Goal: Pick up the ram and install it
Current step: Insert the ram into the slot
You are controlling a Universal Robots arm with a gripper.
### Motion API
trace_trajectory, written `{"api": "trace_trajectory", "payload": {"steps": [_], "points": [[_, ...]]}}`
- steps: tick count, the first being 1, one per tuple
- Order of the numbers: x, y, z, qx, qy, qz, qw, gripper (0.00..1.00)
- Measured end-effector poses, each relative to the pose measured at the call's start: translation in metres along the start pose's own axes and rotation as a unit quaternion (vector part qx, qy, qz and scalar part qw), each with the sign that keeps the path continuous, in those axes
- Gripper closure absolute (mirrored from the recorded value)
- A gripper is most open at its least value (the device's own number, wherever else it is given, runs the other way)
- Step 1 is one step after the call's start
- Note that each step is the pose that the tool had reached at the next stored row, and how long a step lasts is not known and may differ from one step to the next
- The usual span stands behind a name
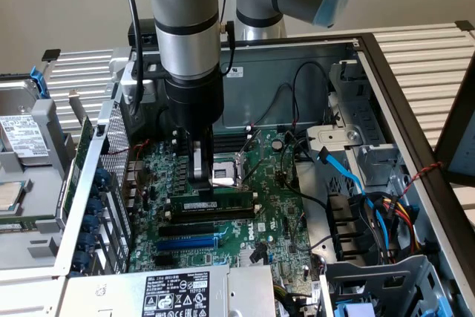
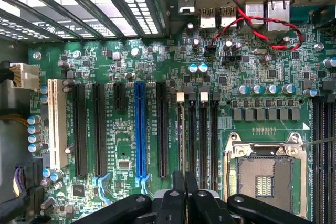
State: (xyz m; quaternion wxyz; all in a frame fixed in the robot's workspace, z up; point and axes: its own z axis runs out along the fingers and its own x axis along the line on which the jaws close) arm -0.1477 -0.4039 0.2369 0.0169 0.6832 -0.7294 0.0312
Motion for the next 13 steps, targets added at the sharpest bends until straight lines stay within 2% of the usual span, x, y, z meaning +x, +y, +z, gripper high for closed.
{"api": "trace_trajectory", "payload": {"steps": [13], "points": [[0.0000, 0.0000, 0.0000, 0.0002, 0.0000, -0.004, 1.0000, 0.88]]}}
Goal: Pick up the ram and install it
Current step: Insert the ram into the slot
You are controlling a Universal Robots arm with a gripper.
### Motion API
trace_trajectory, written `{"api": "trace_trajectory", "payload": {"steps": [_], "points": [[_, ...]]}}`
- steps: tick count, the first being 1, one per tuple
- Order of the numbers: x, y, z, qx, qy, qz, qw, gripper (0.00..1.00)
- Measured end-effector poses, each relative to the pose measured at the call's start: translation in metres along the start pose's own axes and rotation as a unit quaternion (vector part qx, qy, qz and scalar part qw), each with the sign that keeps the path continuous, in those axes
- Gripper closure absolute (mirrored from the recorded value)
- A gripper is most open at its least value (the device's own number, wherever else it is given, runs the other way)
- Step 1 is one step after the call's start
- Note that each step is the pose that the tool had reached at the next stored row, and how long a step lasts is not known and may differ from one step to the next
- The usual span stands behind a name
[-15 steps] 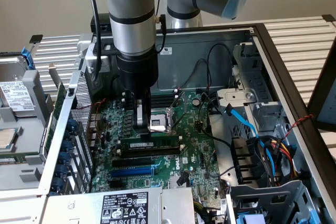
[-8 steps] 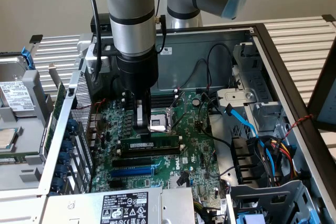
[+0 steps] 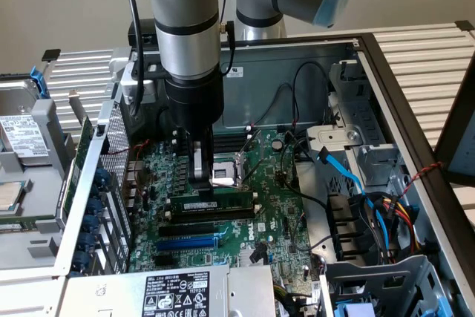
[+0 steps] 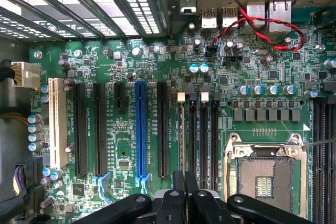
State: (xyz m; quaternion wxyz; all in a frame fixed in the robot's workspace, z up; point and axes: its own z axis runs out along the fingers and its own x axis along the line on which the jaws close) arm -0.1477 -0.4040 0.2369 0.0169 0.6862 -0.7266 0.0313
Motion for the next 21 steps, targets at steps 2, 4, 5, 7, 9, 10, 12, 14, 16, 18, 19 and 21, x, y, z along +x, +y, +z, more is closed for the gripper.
{"api": "trace_trajectory", "payload": {"steps": [2, 4, 5, 7, 9, 10, 12, 14, 16, 18, 19, 21], "points": [[0.0000, 0.0000, 0.0004, 0.0000, 0.0000, 0.000, 1.0000, 0.88], [-0.0001, 0.0000, 0.0016, 0.0000, -0.0001, 0.000, 1.0000, 0.88], [-0.0001, 0.0000, 0.0015, 0.0000, 0.0000, 0.000, 1.0000, 0.88], [-0.0001, 0.0001, 0.0015, -0.0002, 0.0001, 0.000, 1.0000, 0.88], [-0.0001, 0.0001, 0.0019, -0.0005, 0.0001, 0.000, 1.0000, 0.88], [-0.0002, 0.0001, 0.0020, -0.0006, 0.0000, 0.000, 1.0000, 0.88], [-0.0002, 0.0000, 0.0025, -0.0005, -0.0001, 0.000, 1.0000, 0.88], [-0.0002, 0.0001, 0.0027, -0.0006, 0.0000, 0.000, 1.0000, 0.88], [-0.0002, 0.0000, 0.0027, -0.0006, 0.0000, 0.000, 1.0000, 0.88], [-0.0002, 0.0001, 0.0027, -0.0006, 0.0001, 0.000, 1.0000, 0.88], [-0.0002, 0.0001, 0.0027, -0.0006, 0.0001, 0.000, 1.0000, 0.88], [-0.0002, 0.0001, 0.0028, -0.0006, 0.0000, 0.000, 1.0000, 0.88]]}}
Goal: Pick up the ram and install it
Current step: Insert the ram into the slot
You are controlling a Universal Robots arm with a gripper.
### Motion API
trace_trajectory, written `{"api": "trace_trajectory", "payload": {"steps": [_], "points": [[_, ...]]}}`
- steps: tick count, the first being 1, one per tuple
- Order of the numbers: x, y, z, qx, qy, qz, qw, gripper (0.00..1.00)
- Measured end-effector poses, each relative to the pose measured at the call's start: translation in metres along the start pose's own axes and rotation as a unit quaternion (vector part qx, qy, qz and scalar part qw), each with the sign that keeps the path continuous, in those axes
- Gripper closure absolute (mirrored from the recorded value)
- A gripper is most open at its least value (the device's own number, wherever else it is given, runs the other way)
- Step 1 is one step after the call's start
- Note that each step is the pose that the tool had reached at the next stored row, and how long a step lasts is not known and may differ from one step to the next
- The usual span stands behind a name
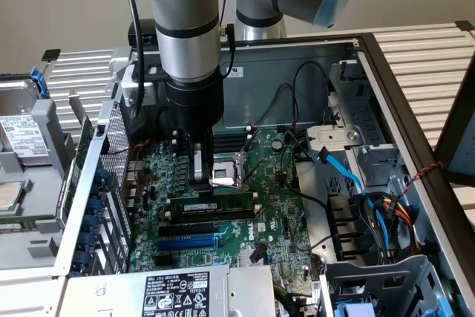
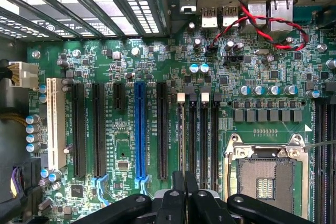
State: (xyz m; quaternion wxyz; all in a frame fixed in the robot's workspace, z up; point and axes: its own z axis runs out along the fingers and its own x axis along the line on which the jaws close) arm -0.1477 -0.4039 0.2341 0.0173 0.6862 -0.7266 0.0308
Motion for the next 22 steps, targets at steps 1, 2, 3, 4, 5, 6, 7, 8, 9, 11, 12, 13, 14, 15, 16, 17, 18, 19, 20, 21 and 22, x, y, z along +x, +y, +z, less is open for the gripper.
{"api": "trace_trajectory", "payload": {"steps": [1, 2, 3, 4, 5, 6, 7, 8, 9, 11, 12, 13, 14, 15, 16, 17, 18, 19, 20, 21, 22], "points": [[0.0000, 0.0000, 0.0000, 0.0000, 0.0000, 0.000, 1.0000, 0.88], [0.0000, 0.0000, 0.0001, 0.0000, 0.0000, 0.000, 1.0000, 0.88], [0.0000, 0.0000, 0.0001, 0.0000, 0.0000, 0.000, 1.0000, 0.88], [0.0000, 0.0000, 0.0002, 0.0000, 0.0000, 0.000, 1.0000, 0.88], [0.0000, 0.0000, 0.0002, -0.0001, 0.0000, 0.000, 1.0000, 0.88], [0.0000, 0.0000, 0.0003, -0.0001, 0.0000, 0.000, 1.0000, 0.88], [0.0000, 0.0000, 0.0004, -0.0001, 0.0000, 0.000, 1.0000, 0.88], [0.0000, 0.0000, 0.0005, -0.0001, 0.0000, 0.000, 1.0000, 0.88], [0.0000, 0.0000, 0.0005, -0.0001, 0.0000, 0.000, 1.0000, 0.88], [0.0000, 0.0000, 0.0005, -0.0001, 0.0000, 0.000, 1.0000, 0.88], [0.0000, 0.0000, 0.0005, -0.0001, 0.0000, 0.000, 1.0000, 0.88], [0.0000, 0.0000, 0.0005, -0.0001, 0.0000, 0.000, 1.0000, 0.88], [0.0000, 0.0000, 0.0005, -0.0001, 0.0000, 0.000, 1.0000, 0.88], [0.0000, 0.0000, 0.0005, -0.0001, 0.0000, 0.000, 1.0000, 0.88], [0.0000, 0.0000, 0.0005, -0.0002, 0.0000, 0.000, 1.0000, 0.88], [0.0000, 0.0000, 0.0005, -0.0002, 0.0000, 0.000, 1.0000, 0.88], [0.0000, 0.0000, 0.0005, -0.0001, 0.0000, 0.000, 1.0000, 0.87], [0.0000, 0.0000, 0.0005, -0.0001, 0.0000, 0.000, 1.0000, 0.87], [0.0000, 0.0000, 0.0005, -0.0002, 0.0000, 0.000, 1.0000, 0.80], [0.0000, 0.0000, 0.0005, -0.0001, 0.0000, 0.000, 1.0000, 0.74], [0.0000, 0.0000, 0.0005, -0.0001, 0.0000, 0.000, 1.0000, 0.74]]}}
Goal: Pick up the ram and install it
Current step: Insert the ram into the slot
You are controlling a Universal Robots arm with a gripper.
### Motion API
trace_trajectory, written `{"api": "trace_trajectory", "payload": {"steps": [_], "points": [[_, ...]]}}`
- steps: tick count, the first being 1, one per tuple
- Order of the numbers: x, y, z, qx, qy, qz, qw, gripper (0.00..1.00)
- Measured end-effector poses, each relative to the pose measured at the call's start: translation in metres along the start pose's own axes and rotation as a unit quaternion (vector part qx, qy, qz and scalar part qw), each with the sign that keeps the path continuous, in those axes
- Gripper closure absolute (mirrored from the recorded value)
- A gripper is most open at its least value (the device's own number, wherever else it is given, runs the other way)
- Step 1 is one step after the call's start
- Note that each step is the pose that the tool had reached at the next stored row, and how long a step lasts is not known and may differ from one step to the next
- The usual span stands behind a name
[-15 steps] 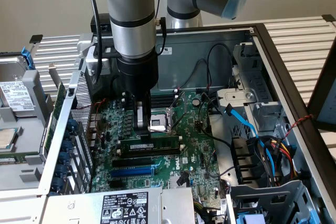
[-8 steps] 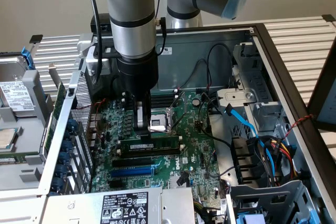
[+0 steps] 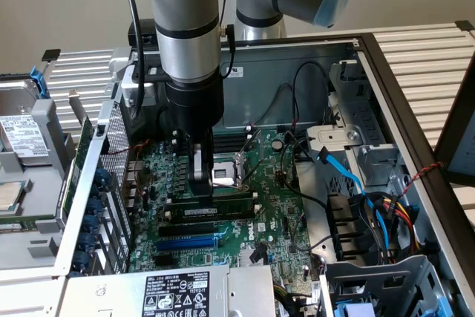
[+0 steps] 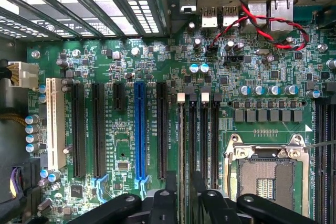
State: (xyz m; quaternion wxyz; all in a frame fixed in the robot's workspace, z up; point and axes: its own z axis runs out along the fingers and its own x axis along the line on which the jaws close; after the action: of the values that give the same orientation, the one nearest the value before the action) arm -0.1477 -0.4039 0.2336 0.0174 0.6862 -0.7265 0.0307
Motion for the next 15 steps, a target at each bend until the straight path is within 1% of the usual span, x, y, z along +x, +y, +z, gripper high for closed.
{"api": "trace_trajectory", "payload": {"steps": [1, 15], "points": [[0.0000, 0.0000, 0.0000, 0.0000, 0.0000, 0.000, 1.0000, 0.68], [0.0000, 0.0000, 0.0000, 0.0000, 0.0000, 0.000, 1.0000, 0.68]]}}
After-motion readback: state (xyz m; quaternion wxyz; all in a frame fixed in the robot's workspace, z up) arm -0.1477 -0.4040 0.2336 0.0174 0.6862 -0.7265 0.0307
